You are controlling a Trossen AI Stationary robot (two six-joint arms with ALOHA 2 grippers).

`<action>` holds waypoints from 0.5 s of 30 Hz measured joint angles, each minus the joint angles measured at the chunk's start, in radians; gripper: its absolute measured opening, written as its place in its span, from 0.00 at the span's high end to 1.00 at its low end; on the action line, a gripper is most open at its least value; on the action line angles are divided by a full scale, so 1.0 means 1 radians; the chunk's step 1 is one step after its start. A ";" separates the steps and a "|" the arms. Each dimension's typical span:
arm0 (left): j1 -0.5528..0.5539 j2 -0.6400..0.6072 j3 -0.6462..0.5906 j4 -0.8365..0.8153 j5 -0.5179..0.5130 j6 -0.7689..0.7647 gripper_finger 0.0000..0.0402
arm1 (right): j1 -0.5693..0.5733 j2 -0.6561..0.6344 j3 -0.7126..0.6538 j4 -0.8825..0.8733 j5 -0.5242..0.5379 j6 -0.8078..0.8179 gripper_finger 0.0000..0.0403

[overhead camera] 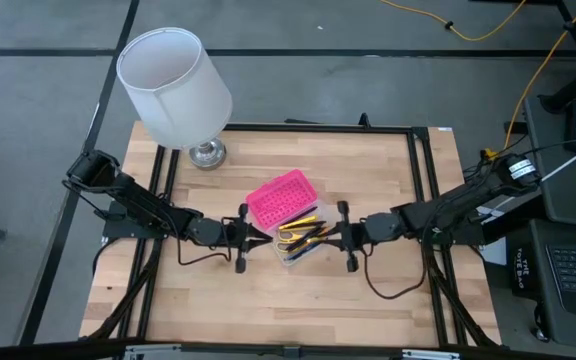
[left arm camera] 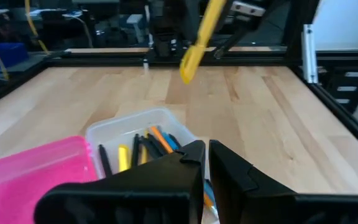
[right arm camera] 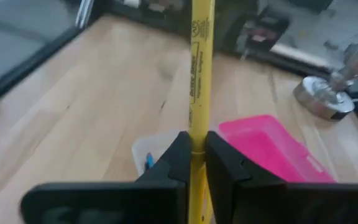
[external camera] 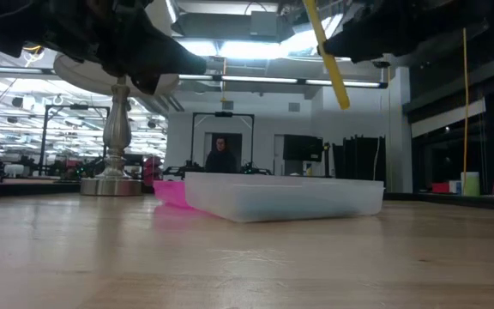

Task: Pick & place school supplies into a supply box
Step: Put the yellow pen into the supply box

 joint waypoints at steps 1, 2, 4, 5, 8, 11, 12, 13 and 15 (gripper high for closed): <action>0.000 0.000 0.000 0.000 -0.012 0.000 0.96 | -0.001 0.008 0.027 -0.041 0.000 -0.007 0.92; 0.000 0.000 0.000 0.000 -0.026 0.000 0.96 | -0.003 0.016 0.052 -0.085 0.000 -0.026 0.92; 0.000 0.000 0.000 0.000 -0.053 0.000 0.96 | -0.014 0.042 0.092 -0.148 0.000 -0.058 0.92; 0.000 0.000 0.000 0.000 -0.064 0.000 0.96 | -0.020 0.060 0.108 -0.163 0.000 -0.072 0.92; 0.000 0.000 0.000 0.001 -0.071 0.001 0.96 | -0.039 0.114 0.154 -0.212 0.001 -0.100 0.92; 0.000 0.000 0.000 0.001 -0.071 0.001 0.96 | -0.053 0.166 0.199 -0.280 0.001 -0.131 0.92; 0.000 0.000 0.000 0.001 -0.071 0.004 0.96 | -0.059 0.183 0.214 -0.307 0.001 -0.131 0.92; 0.000 0.000 0.000 0.001 -0.071 0.013 0.96 | -0.063 0.200 0.232 -0.333 0.001 -0.131 0.92; 0.000 0.000 0.000 0.001 -0.071 0.038 0.96 | -0.073 0.231 0.267 -0.376 0.001 -0.135 0.92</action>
